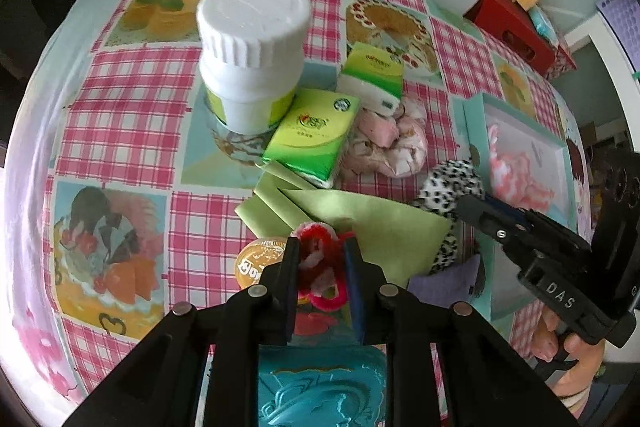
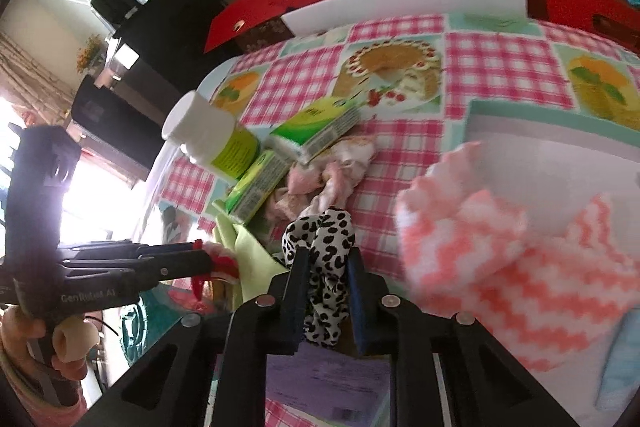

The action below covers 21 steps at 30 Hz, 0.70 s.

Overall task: Organize soft objects
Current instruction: 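Grasp the leopard-print scrunchie with the right gripper while the left gripper holds the hair tie, then carry the hair tie with the left gripper while the right gripper carries the scrunchie to the tray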

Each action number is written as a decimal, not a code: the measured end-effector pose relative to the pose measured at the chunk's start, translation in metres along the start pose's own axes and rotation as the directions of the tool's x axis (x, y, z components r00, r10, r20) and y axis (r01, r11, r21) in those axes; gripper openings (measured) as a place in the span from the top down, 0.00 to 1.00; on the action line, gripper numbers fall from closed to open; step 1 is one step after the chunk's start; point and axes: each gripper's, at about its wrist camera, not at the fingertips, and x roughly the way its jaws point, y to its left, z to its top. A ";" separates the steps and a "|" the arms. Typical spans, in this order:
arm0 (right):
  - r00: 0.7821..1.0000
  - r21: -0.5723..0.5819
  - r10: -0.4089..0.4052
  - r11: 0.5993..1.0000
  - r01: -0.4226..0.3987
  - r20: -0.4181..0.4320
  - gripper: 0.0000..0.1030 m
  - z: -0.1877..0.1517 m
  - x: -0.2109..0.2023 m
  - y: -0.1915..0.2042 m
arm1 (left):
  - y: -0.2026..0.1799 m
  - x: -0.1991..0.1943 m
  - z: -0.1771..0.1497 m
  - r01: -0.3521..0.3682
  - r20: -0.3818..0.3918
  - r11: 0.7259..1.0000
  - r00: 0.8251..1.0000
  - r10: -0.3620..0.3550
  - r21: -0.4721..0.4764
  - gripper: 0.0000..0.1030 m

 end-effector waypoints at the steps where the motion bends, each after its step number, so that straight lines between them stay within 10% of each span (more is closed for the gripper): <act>1: 1.000 0.004 -0.004 1.000 0.004 0.008 0.81 0.001 -0.003 -0.002 | 0.002 -0.003 -0.001 -0.002 0.012 1.000 1.000 0.002 -0.011 0.79; 11: 0.992 0.024 -0.001 1.000 -0.002 0.124 0.82 0.007 -0.052 -0.008 | 0.001 -0.046 -0.009 -0.017 0.158 0.998 0.987 0.027 -0.060 0.79; 21: 0.956 0.029 -0.018 1.000 0.010 0.293 0.82 0.005 -0.125 -0.016 | -0.039 -0.120 -0.012 -0.023 0.390 1.000 0.920 0.029 -0.020 0.79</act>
